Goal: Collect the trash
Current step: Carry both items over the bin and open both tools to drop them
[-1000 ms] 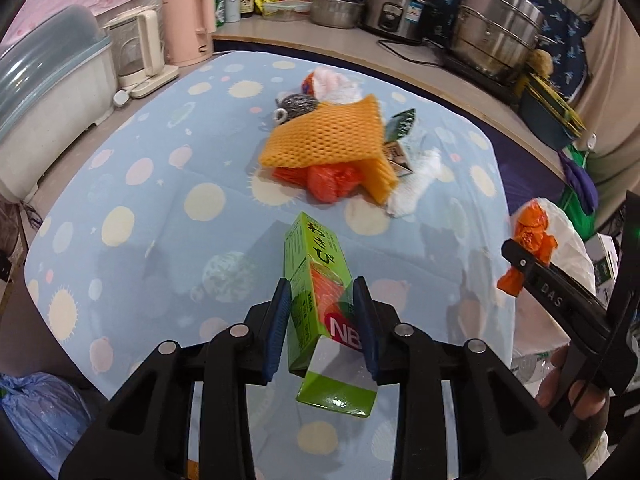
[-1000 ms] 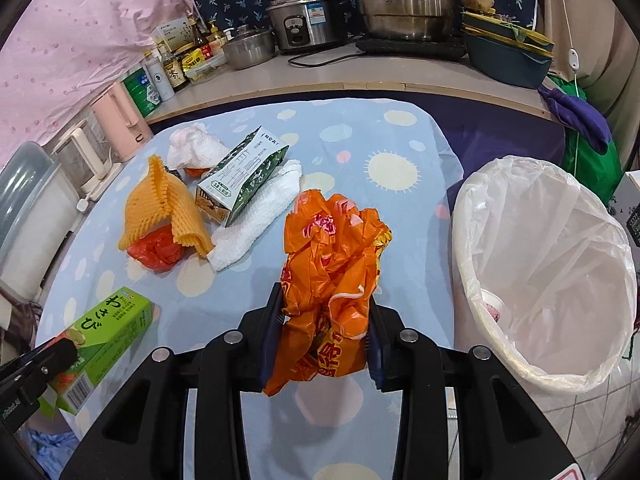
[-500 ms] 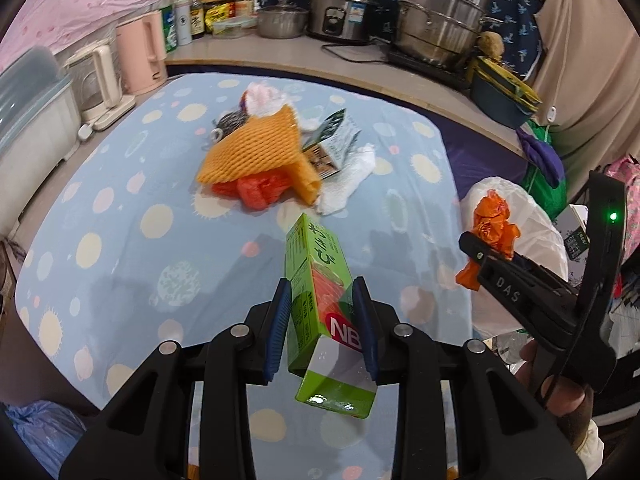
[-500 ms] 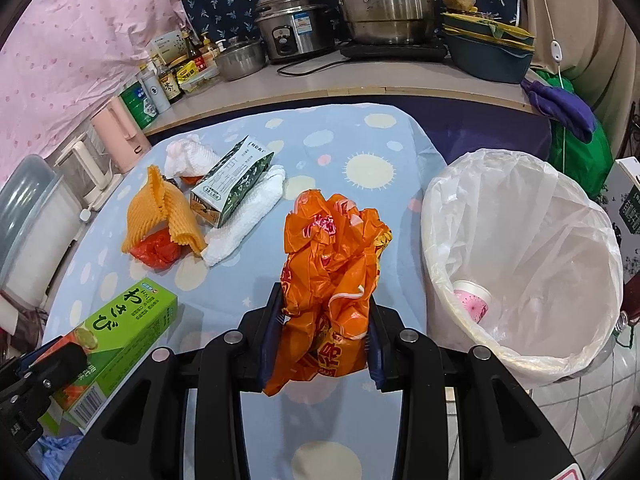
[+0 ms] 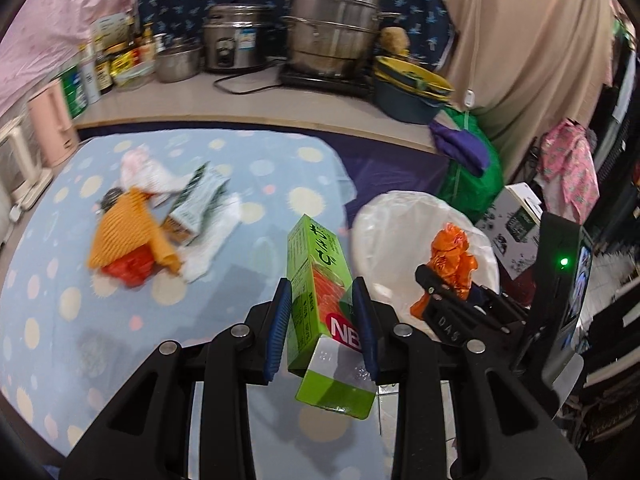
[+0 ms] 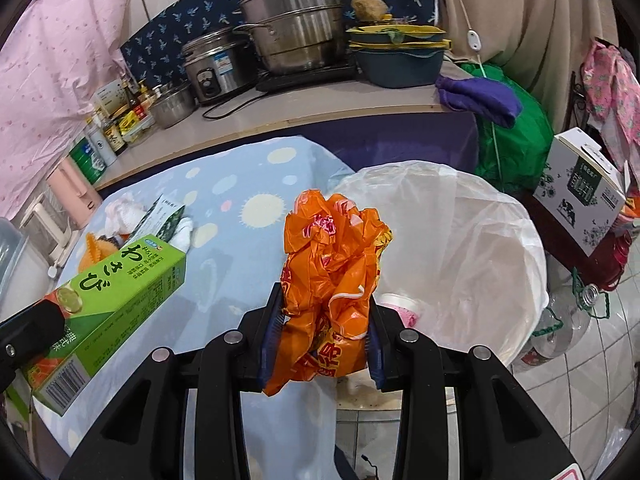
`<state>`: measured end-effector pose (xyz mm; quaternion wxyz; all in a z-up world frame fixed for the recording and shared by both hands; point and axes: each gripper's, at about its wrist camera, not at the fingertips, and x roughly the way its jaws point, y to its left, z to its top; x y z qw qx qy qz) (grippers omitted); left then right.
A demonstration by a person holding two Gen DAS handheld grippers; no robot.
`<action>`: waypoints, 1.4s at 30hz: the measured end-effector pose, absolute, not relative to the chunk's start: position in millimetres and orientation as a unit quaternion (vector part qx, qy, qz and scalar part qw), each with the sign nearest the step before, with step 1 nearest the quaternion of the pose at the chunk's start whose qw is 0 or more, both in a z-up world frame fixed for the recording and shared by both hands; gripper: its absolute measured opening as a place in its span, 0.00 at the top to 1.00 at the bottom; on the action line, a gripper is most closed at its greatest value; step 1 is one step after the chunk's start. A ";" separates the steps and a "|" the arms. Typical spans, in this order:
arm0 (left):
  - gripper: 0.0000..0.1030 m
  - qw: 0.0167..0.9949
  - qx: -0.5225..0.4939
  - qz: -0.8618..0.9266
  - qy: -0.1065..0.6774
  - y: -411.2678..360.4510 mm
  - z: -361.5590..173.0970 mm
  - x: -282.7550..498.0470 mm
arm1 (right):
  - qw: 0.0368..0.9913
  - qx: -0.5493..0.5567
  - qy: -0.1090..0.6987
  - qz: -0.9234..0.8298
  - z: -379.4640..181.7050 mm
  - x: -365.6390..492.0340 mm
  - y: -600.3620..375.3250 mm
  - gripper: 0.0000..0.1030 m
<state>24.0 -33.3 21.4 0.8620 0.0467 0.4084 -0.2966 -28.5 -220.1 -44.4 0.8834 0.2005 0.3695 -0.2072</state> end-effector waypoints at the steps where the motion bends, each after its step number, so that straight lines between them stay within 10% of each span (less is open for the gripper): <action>1: 0.71 0.860 0.050 -0.304 0.408 -42.6 21.3 23.3 | 0.881 0.203 0.369 -0.214 -45.6 -31.4 -226.3 0.67; 8: 0.89 0.841 0.077 -0.344 0.410 -101.5 11.9 18.6 | 0.869 0.219 0.368 -0.246 -55.0 -45.4 -258.2 0.67; 34: 0.89 0.837 0.107 -0.309 0.439 -126.9 -31.0 42.3 | 0.846 0.233 0.393 -0.276 -85.0 -44.8 -283.3 0.62; 42: 0.62 0.845 0.108 -0.295 0.433 -122.3 -32.1 42.5 | 0.848 0.236 0.385 -0.276 -81.5 -44.5 -281.9 0.50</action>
